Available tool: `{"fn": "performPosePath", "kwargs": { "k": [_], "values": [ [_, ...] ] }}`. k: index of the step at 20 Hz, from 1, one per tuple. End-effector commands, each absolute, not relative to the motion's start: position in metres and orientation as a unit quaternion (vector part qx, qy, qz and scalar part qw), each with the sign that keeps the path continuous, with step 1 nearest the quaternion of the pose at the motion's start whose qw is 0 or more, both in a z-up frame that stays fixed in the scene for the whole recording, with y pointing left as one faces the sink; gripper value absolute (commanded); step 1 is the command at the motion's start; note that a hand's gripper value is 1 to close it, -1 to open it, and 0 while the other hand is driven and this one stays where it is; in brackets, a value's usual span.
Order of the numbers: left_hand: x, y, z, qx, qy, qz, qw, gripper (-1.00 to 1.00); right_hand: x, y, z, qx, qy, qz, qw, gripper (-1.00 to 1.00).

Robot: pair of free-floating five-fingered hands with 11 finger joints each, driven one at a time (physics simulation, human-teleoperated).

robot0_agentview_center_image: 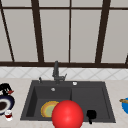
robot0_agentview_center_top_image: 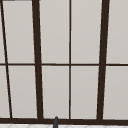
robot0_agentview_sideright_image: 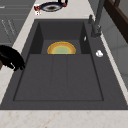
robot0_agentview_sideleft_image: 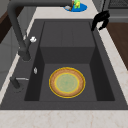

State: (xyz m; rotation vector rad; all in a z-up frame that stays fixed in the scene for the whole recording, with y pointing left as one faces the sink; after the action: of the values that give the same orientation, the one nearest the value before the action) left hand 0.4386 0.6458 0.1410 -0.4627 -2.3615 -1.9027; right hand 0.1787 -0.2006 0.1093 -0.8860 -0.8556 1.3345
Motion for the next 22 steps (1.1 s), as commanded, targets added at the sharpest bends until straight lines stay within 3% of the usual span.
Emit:
{"fn": "performPosePath", "kwargs": {
  "k": [1,8,22],
  "values": [
    [0.439,0.646,0.172,-0.155,-0.768,-0.621,0.028,1.0,0.179,-0.201,0.109,-0.385,-0.371,0.579,0.615,0.0],
    [0.438,0.655,0.21,-0.142,-0.782,-0.607,0.014,1.0,0.179,-0.201,0.109,-0.385,-0.371,0.579,0.615,0.0],
    [0.328,0.709,0.19,-0.155,-0.77,-0.618,0.025,1.0,0.179,-0.201,0.109,-0.385,-0.371,0.579,0.615,0.0]
  ]
}}
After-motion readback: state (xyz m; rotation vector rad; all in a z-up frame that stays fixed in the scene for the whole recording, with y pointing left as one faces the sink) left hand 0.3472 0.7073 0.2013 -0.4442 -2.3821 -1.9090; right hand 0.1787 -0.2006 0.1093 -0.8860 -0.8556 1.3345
